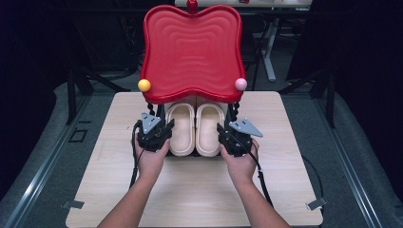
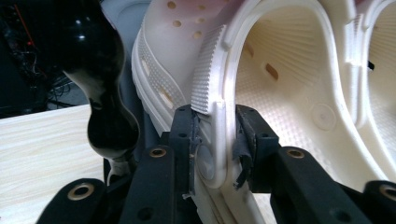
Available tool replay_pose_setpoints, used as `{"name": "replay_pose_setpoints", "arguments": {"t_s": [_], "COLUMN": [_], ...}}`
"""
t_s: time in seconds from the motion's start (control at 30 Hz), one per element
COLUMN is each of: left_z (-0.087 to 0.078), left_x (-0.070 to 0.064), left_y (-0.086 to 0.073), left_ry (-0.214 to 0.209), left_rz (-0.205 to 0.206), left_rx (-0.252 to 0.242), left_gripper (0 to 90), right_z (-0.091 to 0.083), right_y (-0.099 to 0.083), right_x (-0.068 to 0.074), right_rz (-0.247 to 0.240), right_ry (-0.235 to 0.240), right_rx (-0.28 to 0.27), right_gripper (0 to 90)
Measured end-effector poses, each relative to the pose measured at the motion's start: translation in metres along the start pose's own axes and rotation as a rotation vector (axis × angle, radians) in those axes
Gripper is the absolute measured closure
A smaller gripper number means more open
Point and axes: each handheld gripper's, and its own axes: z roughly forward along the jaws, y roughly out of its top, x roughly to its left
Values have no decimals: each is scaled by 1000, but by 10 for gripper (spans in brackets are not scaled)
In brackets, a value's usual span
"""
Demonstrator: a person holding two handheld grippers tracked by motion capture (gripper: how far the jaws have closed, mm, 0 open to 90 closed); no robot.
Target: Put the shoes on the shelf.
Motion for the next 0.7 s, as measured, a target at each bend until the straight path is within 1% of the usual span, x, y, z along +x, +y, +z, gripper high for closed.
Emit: {"name": "replay_pose_setpoints", "arguments": {"t_s": [0.1,0.17,0.2,0.3,0.37,0.43,0.53,0.6,0.67,0.7], "left_z": [0,-1,-2,-2,-3,-5,-9,-12,-15,-18], "left_x": [0,1,0,-1,-1,-1,-1,-1,-1,-1], "left_y": [0,0,1,1,1,0,-2,-3,-3,-3], "left_ry": [-6,-22,-28,-28,-34,-32,-38,-38,-49,-53], "left_rz": [-8,-21,-20,-12,-11,-7,-7,-4,-5,-7], "left_rx": [-5,-14,-15,-13,-6,-8,0,5,3,6], "left_gripper": [671,618,617,618,605,590,570,566,563,559], "right_z": [-1,-1,-1,-1,-2,-3,-8,-11,-14,-16], "right_y": [0,1,1,0,0,-1,-1,-2,-3,-3], "right_x": [-1,-2,-2,-2,-2,-1,0,0,1,2], "right_rz": [-4,1,1,-2,-7,-4,-26,-50,-76,-79], "right_ry": [7,16,16,16,21,26,29,31,31,32], "right_rx": [8,10,11,15,20,12,16,27,33,31], "right_gripper": [670,659,658,650,645,632,610,606,599,597]}}
